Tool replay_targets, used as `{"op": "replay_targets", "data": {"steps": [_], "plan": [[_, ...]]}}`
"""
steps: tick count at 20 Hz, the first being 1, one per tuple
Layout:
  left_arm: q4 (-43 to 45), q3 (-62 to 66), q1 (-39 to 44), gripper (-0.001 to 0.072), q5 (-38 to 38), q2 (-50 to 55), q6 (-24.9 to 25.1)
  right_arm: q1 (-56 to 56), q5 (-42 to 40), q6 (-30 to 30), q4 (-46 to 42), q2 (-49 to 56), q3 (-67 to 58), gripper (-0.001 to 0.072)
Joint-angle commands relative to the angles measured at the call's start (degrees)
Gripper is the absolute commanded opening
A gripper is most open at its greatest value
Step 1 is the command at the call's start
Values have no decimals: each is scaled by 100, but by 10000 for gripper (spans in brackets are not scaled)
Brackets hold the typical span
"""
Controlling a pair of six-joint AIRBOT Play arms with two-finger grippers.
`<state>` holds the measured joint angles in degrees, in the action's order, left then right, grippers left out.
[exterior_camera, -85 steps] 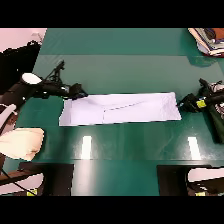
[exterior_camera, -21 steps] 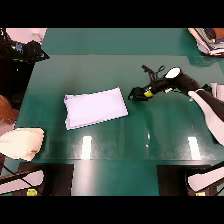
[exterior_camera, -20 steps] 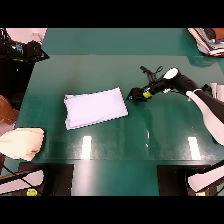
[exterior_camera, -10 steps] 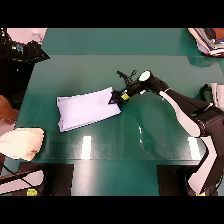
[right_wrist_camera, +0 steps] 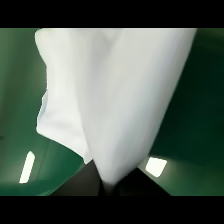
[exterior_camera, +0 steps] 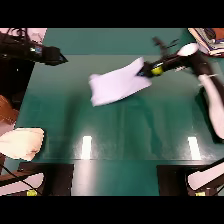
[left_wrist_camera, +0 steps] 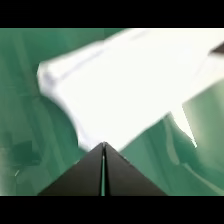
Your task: Fold the shirts.
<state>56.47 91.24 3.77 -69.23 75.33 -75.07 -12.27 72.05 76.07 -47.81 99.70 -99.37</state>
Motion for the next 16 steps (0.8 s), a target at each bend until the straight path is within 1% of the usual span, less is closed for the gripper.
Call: {"op": "replay_targets", "data": {"steps": [1,5,9,13,16], "plan": [[-2,0,632,21,378,-4,-17,1471,57,105,-1051,-774,-28,16],[0,0,1152,21,901,-2,-13,3209,-42,98,-1130,-1115,-28,16],[17,0,1478,21,1027,22,-7,4441,-149,-15,-1084,-1056,-28,16],[28,0,1517,21,1034,24,2,4857,-195,-72,-1021,-1016,-105,16],[28,0,1517,21,1025,24,2,4854,-101,-76,-894,-1016,-664,16]]}}
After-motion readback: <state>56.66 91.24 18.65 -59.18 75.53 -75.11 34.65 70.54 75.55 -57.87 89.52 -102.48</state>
